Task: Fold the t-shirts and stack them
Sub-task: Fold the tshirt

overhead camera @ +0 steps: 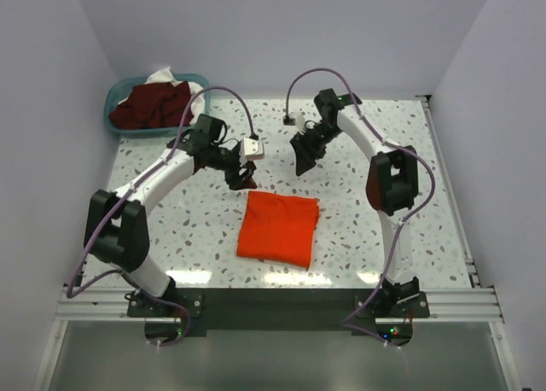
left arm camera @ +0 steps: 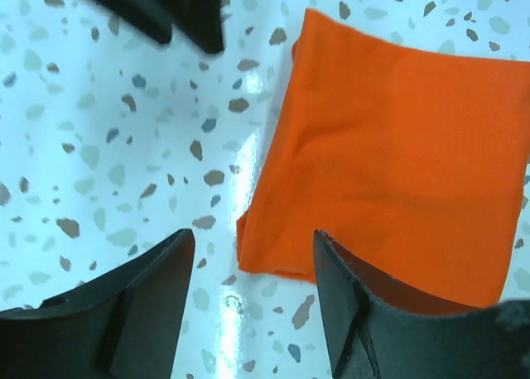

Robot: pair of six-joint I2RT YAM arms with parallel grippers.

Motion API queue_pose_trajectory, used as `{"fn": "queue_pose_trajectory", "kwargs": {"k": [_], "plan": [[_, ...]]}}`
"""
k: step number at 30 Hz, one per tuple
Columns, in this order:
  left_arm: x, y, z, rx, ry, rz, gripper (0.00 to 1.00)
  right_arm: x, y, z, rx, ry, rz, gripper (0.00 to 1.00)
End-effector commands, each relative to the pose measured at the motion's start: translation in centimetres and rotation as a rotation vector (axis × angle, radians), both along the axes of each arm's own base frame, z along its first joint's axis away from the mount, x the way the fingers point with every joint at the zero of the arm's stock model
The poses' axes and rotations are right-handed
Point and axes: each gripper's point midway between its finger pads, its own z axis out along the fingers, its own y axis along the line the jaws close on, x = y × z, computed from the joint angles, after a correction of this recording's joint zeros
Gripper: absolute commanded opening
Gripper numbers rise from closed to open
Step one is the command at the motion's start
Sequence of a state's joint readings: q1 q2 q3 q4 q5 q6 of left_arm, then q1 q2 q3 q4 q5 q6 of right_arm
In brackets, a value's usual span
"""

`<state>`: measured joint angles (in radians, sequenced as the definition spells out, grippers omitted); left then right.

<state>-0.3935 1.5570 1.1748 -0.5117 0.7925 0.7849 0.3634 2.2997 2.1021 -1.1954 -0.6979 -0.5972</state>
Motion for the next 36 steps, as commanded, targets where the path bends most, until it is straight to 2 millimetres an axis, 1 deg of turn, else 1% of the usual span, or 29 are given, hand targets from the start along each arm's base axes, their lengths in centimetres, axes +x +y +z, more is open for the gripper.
{"fn": "queue_pose_trajectory", "kwargs": {"k": [1,2,3,4,5,6,7,8,9,10,11,13,14,15,19,20,22,23,24,25,26,28,31,33,36], "plan": [[-0.5,0.7,-0.8,-0.020,0.231,0.005,0.65,-3.5,-3.0,3.0,-0.017,0.043,0.030,0.60],[-0.3,0.9,-1.3,-0.011,0.261,0.011,0.65,-4.7,-3.5,2.1,-0.027,0.084,0.044,0.60],[0.7,1.1,-1.1,-0.013,0.262,0.024,0.65,-5.6,-3.7,2.2,-0.025,0.102,0.049,0.60],[1.1,1.3,-2.5,0.007,0.303,0.025,0.65,-6.2,-3.8,2.0,-0.018,0.117,0.052,0.60],[1.1,1.5,-3.0,0.021,0.332,0.026,0.65,-7.4,-4.1,1.0,-0.030,0.158,0.055,0.61],[2.1,1.6,-2.9,0.024,0.324,0.030,0.66,-7.7,-4.3,0.9,-0.029,0.157,0.053,0.61],[2.3,1.6,-4.2,0.043,0.357,0.024,0.66,-7.5,-4.4,0.3,-0.042,0.141,0.050,0.61],[2.4,1.6,-4.5,0.051,0.371,0.025,0.66,-8.2,-4.9,-0.7,-0.063,0.163,0.042,0.61],[2.9,1.6,-5.3,0.063,0.382,0.030,0.68,-8.1,-5.0,-0.9,-0.072,0.152,0.043,0.61],[3.1,1.7,-5.6,0.072,0.384,0.032,0.68,-7.9,-5.3,-1.5,-0.083,0.139,0.043,0.62],[3.3,1.6,-5.9,0.077,0.388,0.032,0.68,-8.2,-5.5,-2.1,-0.100,0.143,0.046,0.62],[3.8,1.7,-6.8,0.094,0.400,0.031,0.68,-8.3,-5.7,-2.7,-0.105,0.155,0.048,0.62],[4.1,1.7,-6.8,0.100,0.401,0.026,0.68,-8.3,-5.5,-2.7,-0.102,0.157,0.050,0.60],[4.0,1.7,-7.5,0.111,0.423,0.023,0.68,-8.2,-5.4,-2.7,-0.094,0.158,0.048,0.60],[3.4,2.0,-8.5,0.127,0.452,0.006,0.65,-8.0,-5.2,-2.7,-0.083,0.170,0.050,0.54],[3.1,2.0,-8.8,0.132,0.458,0.002,0.64,-7.9,-5.1,-2.6,-0.079,0.167,0.053,0.49],[2.9,1.9,-9.2,0.133,0.473,-0.002,0.62,-8.1,-5.1,-2.3,-0.073,0.175,0.059,0.44],[2.7,1.9,-9.4,0.134,0.482,-0.003,0.62,-8.1,-5.0,-2.4,-0.074,0.172,0.065,0.39],[2.6,1.9,-9.5,0.136,0.488,-0.004,0.59,-8.2,-5.1,-2.2,-0.072,0.174,0.067,0.33],[2.6,1.8,-9.5,0.133,0.488,-0.008,0.57,-8.2,-5.2,-2.3,-0.073,0.170,0.073,0.20],[2.6,1.7,-9.5,0.127,0.490,-0.010,0.51,-8.2,-5.2,-2.2,-0.073,0.165,0.076,0.15],[2.4,1.7,-9.3,0.120,0.495,-0.016,0.47,-8.1,-5.3,-2.1,-0.074,0.160,0.074,0.07],[2.3,1.6,-9.6,0.124,0.500,-0.017,0.47,-7.9,-5.2,-1.9,-0.072,0.148,0.079,0.00],[2.3,1.6,-10.0,0.131,0.505,-0.015,0.49,-7.8,-5.3,-1.7,-0.074,0.138,0.079,0.00],[2.4,1.6,-10.4,0.138,0.497,-0.008,0.50,-7.7,-5.3,-1.6,-0.076,0.134,0.081,0.00]]}}
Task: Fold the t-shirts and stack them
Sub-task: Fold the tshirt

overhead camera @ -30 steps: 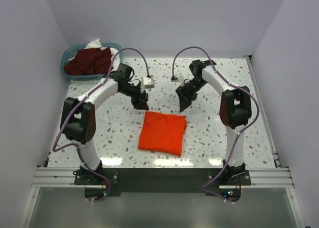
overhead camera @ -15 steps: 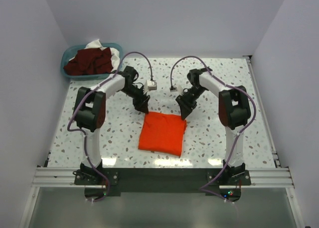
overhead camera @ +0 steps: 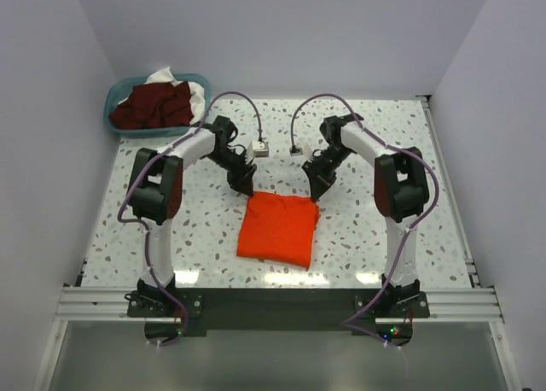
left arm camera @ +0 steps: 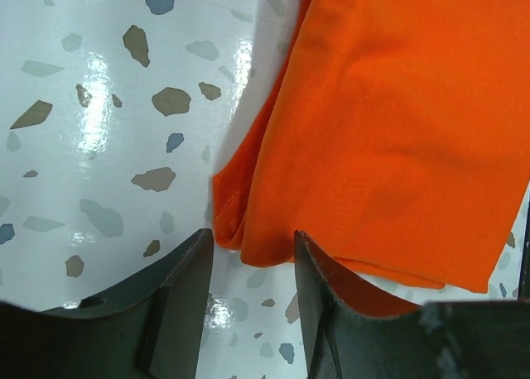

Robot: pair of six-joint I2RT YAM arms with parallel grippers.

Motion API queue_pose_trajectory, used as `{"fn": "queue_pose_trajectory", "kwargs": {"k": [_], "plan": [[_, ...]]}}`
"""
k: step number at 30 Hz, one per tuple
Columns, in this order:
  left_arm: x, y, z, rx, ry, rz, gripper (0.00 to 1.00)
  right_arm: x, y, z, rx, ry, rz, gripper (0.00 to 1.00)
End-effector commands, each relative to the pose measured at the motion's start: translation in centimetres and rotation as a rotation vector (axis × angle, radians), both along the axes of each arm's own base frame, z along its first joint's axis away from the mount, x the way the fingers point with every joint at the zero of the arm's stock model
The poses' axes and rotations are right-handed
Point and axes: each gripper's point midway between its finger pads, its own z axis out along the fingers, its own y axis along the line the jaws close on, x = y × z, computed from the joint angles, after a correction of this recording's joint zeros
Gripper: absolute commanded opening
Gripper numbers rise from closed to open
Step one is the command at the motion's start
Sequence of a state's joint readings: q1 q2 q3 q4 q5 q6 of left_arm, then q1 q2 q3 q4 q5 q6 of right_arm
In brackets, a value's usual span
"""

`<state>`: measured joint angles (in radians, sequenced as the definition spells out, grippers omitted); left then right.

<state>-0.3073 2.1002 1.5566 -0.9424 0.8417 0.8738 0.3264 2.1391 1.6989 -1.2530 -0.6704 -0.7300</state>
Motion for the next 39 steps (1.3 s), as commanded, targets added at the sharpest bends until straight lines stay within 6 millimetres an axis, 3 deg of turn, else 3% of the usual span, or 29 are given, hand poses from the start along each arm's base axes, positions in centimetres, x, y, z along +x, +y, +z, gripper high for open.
{"fn": "queue_pose_trajectory", "kwargs": {"k": [1,4,5,9,13,19,22,26,28,31,34,38,39], "plan": [[0.1,-0.4,0.1,-0.023,-0.007,-0.008,0.48,0.9,0.1,1.5,0.023,-0.061,0.016,0.00],[0.0,-0.5,0.2,-0.027,0.000,-0.013,0.31,0.9,0.0,1.7,0.022,-0.073,0.021,0.00],[0.0,-0.5,0.5,-0.032,-0.001,-0.018,0.20,1.0,-0.1,1.8,0.018,-0.078,0.019,0.00],[-0.2,-0.3,2.2,-0.043,-0.021,-0.026,0.00,1.4,-1.0,2.6,0.009,-0.102,0.005,0.00],[0.5,0.1,4.3,-0.078,-0.059,0.017,0.00,1.3,-2.6,2.8,-0.012,-0.117,0.006,0.00],[2.8,-0.4,6.6,-0.113,-0.138,0.062,0.00,2.6,-4.1,1.3,-0.058,-0.154,-0.017,0.00],[4.2,-0.6,6.0,-0.101,-0.146,0.086,0.00,4.4,-4.7,0.0,-0.095,-0.201,-0.042,0.00],[6.5,-0.7,3.4,-0.058,-0.135,0.132,0.00,7.5,-5.3,-1.6,-0.147,-0.274,-0.082,0.00],[8.2,-1.1,3.1,-0.057,-0.156,0.168,0.00,9.5,-5.6,-2.4,-0.168,-0.333,-0.103,0.00],[10.2,-1.1,0.6,-0.018,-0.142,0.214,0.00,12.1,-6.2,-3.5,-0.214,-0.411,-0.119,0.00],[12.0,-1.3,0.0,-0.009,-0.153,0.251,0.00,15.2,-6.8,-4.1,-0.262,-0.489,-0.161,0.00],[14.4,-1.1,-0.7,0.017,-0.198,0.335,0.00,17.8,-6.8,-3.7,-0.277,-0.559,-0.217,0.00],[15.1,-0.9,-0.4,0.015,-0.220,0.353,0.02,18.3,-6.6,-2.7,-0.267,-0.567,-0.241,0.12]]}}
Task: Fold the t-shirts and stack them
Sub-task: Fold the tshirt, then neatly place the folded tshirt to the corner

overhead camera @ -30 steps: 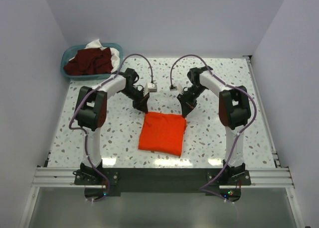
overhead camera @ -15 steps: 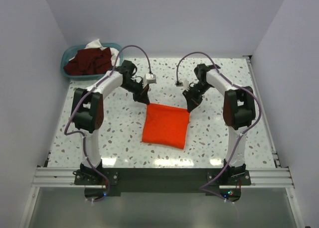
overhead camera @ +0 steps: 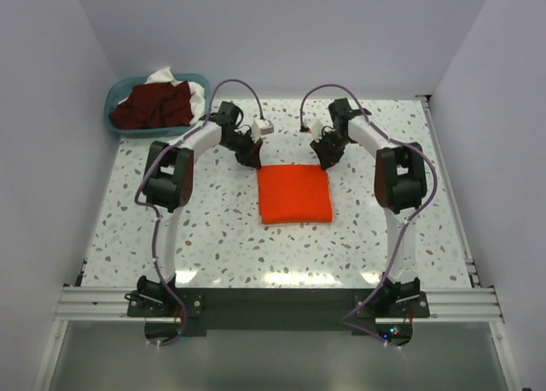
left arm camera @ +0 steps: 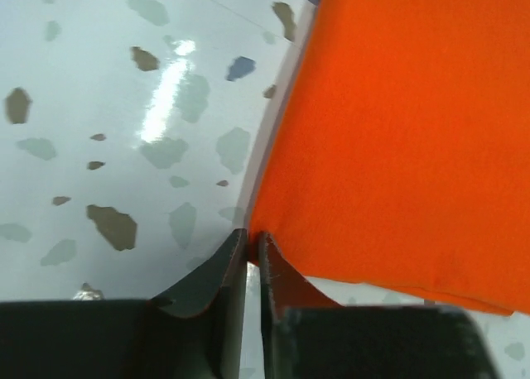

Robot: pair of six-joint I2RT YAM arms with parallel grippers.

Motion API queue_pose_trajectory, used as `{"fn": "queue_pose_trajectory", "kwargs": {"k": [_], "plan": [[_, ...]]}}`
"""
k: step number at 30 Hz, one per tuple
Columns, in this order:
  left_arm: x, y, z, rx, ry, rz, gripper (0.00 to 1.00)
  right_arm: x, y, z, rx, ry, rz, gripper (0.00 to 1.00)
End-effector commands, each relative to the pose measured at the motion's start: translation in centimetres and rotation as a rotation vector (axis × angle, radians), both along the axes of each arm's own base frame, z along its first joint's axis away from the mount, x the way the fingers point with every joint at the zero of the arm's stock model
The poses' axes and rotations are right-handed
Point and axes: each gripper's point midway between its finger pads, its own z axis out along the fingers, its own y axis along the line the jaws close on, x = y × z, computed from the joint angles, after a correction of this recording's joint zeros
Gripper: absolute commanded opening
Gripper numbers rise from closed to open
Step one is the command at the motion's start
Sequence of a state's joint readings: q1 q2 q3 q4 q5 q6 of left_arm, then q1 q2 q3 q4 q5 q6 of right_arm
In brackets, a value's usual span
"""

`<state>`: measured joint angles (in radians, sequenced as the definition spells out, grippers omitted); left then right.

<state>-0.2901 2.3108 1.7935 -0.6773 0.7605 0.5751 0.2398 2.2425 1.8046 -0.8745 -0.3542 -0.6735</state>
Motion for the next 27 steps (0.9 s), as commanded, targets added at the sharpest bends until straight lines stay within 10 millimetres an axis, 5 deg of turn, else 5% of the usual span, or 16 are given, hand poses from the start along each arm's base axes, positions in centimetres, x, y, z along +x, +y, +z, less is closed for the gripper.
{"fn": "queue_pose_trajectory", "kwargs": {"k": [1,3,5,6,7,8,9,10,12,14,15,18,24,27], "plan": [[5.3,1.4,2.5,0.015,-0.134,0.149,0.20,4.7,-1.3,2.1,-0.040,-0.149,-0.103,0.24],[5.4,1.5,5.2,-0.051,-0.156,0.164,0.34,4.6,-0.7,5.1,0.014,-0.169,-0.151,0.50],[4.8,1.5,9.7,-0.131,-0.186,0.190,0.48,3.9,0.1,9.2,0.099,-0.199,-0.181,0.59],[3.7,1.4,10.2,-0.151,-0.167,0.198,0.52,3.1,0.5,10.5,0.138,-0.180,-0.213,0.61],[2.3,0.9,13.6,-0.210,-0.194,0.179,0.57,2.0,1.5,11.6,0.208,-0.153,-0.209,0.61],[1.3,0.6,14.5,-0.238,-0.182,0.182,0.59,0.7,2.0,14.3,0.263,-0.166,-0.209,0.61],[-0.7,-0.2,14.0,-0.267,-0.102,0.204,0.60,-1.3,2.5,13.8,0.303,-0.084,-0.233,0.59],[-2.8,-0.9,16.0,-0.322,-0.080,0.174,0.58,-3.1,3.7,14.6,0.382,-0.025,-0.220,0.56],[-7.0,-3.0,14.6,-0.355,0.070,0.173,0.56,-7.4,4.9,14.3,0.465,0.135,-0.264,0.49],[-10.5,-4.8,15.5,-0.422,0.151,0.134,0.53,-10.3,6.7,14.1,0.553,0.255,-0.252,0.45],[-12.1,-5.5,14.3,-0.434,0.186,0.124,0.52,-12.3,6.9,12.7,0.557,0.348,-0.288,0.41],[-16.4,-8.6,13.5,-0.466,0.348,0.095,0.45,-15.5,8.6,12.1,0.616,0.493,-0.296,0.33],[-18.1,-10.7,10.1,-0.471,0.518,0.105,0.45,-17.9,10.1,8.9,0.622,0.663,-0.339,0.31],[-18.7,-10.6,6.5,-0.430,0.644,0.149,0.44,-18.4,9.6,5.7,0.566,0.725,-0.338,0.31]]}}
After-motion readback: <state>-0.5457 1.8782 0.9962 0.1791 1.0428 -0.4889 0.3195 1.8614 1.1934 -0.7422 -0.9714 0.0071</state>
